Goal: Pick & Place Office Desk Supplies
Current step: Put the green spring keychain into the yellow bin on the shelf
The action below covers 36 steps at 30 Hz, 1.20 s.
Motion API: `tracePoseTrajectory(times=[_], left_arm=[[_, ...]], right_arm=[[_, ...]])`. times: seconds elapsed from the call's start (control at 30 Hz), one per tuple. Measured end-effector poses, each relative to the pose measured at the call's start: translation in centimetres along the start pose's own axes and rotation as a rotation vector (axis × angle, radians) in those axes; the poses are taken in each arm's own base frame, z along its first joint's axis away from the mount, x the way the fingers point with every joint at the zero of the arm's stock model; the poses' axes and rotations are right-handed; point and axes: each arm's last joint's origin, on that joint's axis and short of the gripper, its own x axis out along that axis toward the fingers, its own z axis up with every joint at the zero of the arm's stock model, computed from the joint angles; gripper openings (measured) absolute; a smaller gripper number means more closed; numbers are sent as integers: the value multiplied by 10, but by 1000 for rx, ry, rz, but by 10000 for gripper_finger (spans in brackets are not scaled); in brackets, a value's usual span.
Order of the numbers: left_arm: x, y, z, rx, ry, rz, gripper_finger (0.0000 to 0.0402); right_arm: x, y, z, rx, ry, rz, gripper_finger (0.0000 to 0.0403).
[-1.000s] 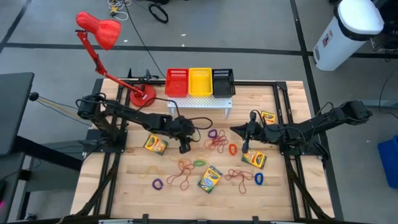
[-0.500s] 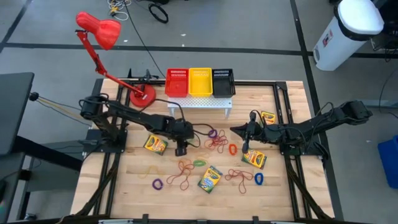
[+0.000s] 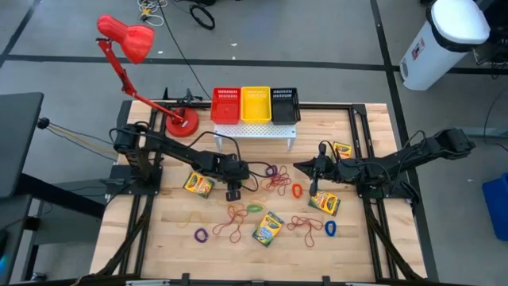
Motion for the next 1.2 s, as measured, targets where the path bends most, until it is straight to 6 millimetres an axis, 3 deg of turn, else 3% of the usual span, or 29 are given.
tracePoseTrajectory(times=[0.23, 0.43, 0.77, 1.03, 1.2], left_arm=[[-1, 0, 0, 7, 5, -3, 46], [-19, -4, 5, -12, -46, -35, 14], [-87, -7, 22, -62, -270, -86, 16], [-148, 4, 46, -85, -479, -76, 16], [-176, 21, 67, -87, -531, -12, 16]], right_arm=[[0, 0, 0, 1, -1, 0, 5], [0, 0, 0, 0, 0, 0, 5], [0, 0, 0, -7, 0, 0, 5], [0, 0, 0, -7, 1, 0, 5], [0, 0, 0, -5, 0, 0, 5]])
